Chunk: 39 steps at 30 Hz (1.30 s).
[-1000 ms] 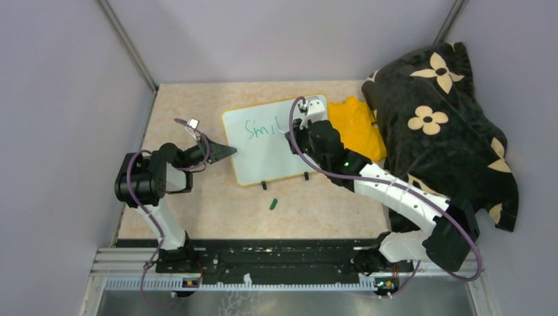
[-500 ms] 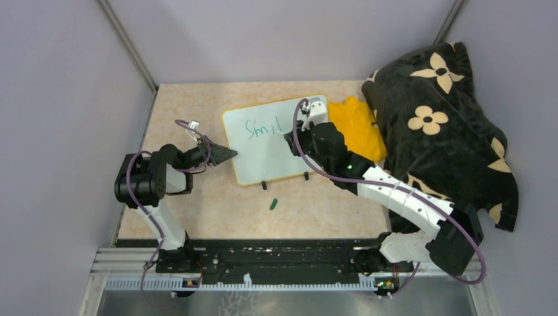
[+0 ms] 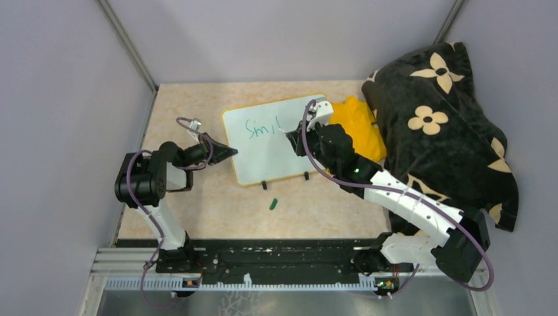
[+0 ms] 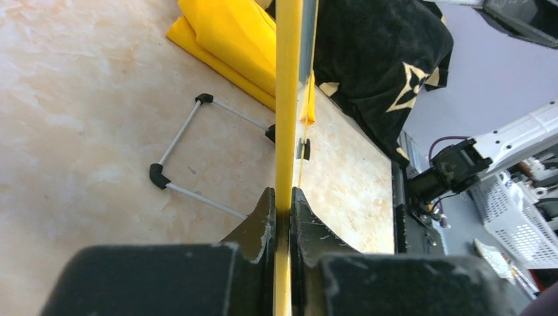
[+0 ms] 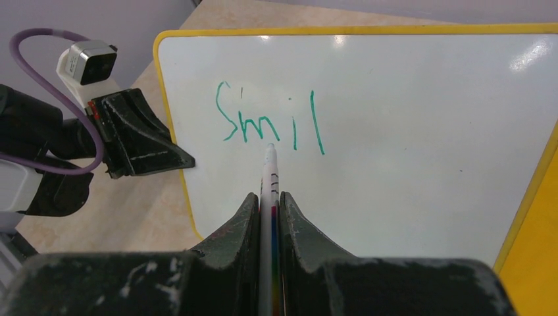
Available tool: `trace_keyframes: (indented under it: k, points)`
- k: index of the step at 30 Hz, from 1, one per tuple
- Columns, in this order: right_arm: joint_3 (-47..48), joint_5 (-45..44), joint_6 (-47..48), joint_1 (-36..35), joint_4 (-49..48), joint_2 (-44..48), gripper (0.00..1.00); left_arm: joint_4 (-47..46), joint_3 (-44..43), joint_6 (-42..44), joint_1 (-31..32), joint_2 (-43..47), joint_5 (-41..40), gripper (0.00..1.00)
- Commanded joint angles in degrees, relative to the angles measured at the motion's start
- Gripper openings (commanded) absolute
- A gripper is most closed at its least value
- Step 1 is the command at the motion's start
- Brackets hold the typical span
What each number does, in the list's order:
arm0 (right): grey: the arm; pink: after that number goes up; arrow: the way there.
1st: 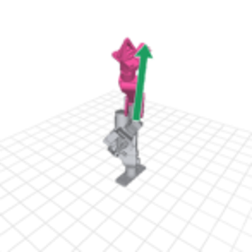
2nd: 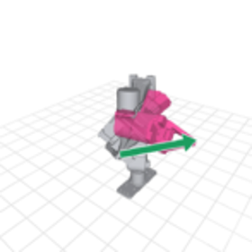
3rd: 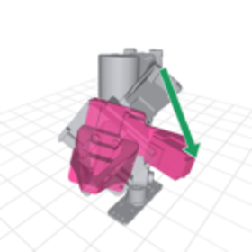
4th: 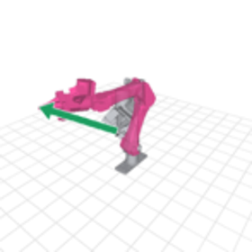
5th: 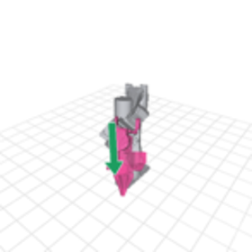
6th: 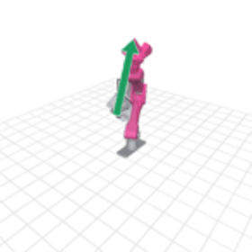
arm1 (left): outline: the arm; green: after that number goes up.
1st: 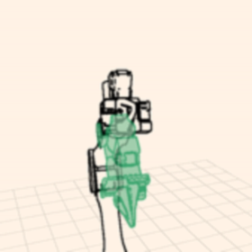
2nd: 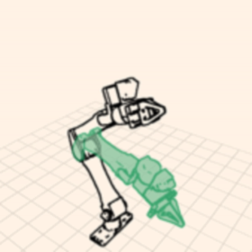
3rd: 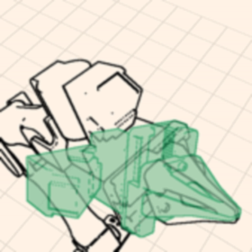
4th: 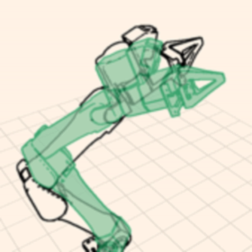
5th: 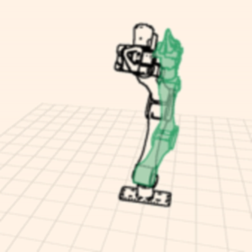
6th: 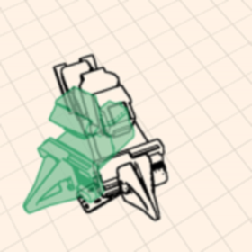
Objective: Write a sentence on the whiteboard
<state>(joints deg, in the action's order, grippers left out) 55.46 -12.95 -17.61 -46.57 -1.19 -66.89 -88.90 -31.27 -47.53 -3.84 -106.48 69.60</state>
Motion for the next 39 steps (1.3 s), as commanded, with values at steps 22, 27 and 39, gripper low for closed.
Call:
trace_keyframes:
  k: [22,27,39]
  points:
    - [2.29,-6.49,-1.03,0.51,-5.08,-6.29,0.0,-13.73,1.77,7.19,0.23,0.22,0.63,0.0]
    - [3.41,-7.63,-1.01,0.53,-5.07,-7.73,0.0,-13.76,1.74,7.18,0.21,0.21,0.8,0.0]
    - [4.3,-9.59,-0.72,1.23,-4.61,-9.44,0.0,-13.84,1.39,6.41,0.23,-0.22,0.67,0.0]
